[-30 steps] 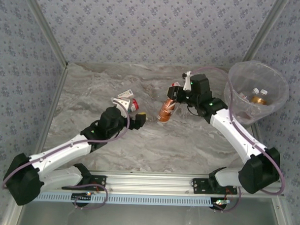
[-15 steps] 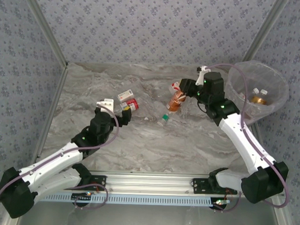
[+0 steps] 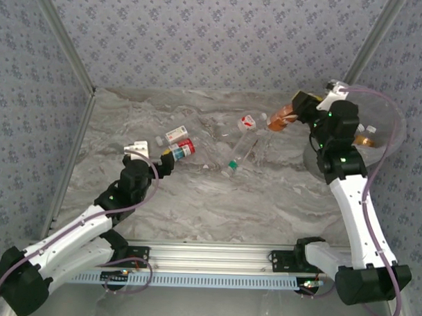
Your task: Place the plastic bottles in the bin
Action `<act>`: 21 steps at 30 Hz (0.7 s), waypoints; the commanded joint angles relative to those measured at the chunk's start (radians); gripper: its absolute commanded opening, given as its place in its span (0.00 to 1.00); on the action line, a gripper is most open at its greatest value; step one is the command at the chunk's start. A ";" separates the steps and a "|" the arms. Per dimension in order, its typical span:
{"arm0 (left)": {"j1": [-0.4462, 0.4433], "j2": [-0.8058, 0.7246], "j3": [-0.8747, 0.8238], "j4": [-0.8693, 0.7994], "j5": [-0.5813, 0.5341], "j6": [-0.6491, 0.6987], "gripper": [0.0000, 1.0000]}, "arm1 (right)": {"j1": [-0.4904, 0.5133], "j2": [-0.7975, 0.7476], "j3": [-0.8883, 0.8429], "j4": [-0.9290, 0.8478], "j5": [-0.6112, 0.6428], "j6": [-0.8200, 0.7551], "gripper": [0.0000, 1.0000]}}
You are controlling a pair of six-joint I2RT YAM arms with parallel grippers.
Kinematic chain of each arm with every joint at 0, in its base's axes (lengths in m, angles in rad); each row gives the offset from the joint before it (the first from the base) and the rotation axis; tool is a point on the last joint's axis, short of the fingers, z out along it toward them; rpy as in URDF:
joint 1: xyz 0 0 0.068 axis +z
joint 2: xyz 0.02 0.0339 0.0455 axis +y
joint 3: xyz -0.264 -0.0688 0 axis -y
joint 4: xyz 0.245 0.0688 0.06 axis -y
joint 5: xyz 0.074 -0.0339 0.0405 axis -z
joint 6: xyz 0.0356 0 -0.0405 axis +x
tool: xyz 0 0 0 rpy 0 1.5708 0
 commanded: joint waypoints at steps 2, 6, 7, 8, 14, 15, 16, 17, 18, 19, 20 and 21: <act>0.029 -0.017 -0.006 -0.020 -0.016 -0.060 1.00 | -0.072 -0.035 0.071 -0.027 0.016 -0.054 0.00; 0.047 -0.014 -0.009 -0.037 -0.015 -0.092 1.00 | -0.138 -0.038 0.120 -0.063 -0.020 -0.081 0.00; 0.049 -0.015 -0.010 -0.038 -0.016 -0.097 0.99 | -0.151 -0.038 0.131 -0.070 -0.023 -0.092 0.00; 0.051 -0.014 -0.012 -0.038 -0.016 -0.100 0.99 | -0.167 -0.038 0.142 -0.076 -0.025 -0.103 0.00; 0.058 -0.013 -0.020 -0.039 -0.022 -0.118 0.99 | -0.264 -0.036 0.173 -0.071 -0.052 -0.168 0.00; 0.058 -0.012 -0.020 -0.040 -0.022 -0.120 0.99 | -0.282 -0.035 0.177 -0.073 -0.048 -0.177 0.00; 0.060 -0.013 -0.020 -0.041 -0.022 -0.121 0.99 | -0.299 -0.032 0.181 -0.076 -0.043 -0.183 0.00; 0.060 -0.012 -0.019 -0.043 -0.022 -0.123 0.99 | -0.322 -0.031 0.187 -0.082 -0.038 -0.189 0.00; 0.060 -0.014 -0.017 -0.045 -0.022 -0.126 0.99 | -0.343 -0.029 0.190 -0.087 -0.033 -0.194 0.00; 0.059 -0.015 -0.018 -0.047 -0.023 -0.128 0.99 | -0.362 -0.029 0.192 -0.090 -0.027 -0.194 0.00; 0.060 -0.016 -0.018 -0.050 -0.021 -0.131 0.99 | -0.383 -0.029 0.192 -0.094 -0.021 -0.185 0.00; 0.060 -0.016 -0.020 -0.053 -0.022 -0.133 0.99 | -0.405 -0.029 0.190 -0.092 -0.024 -0.173 0.00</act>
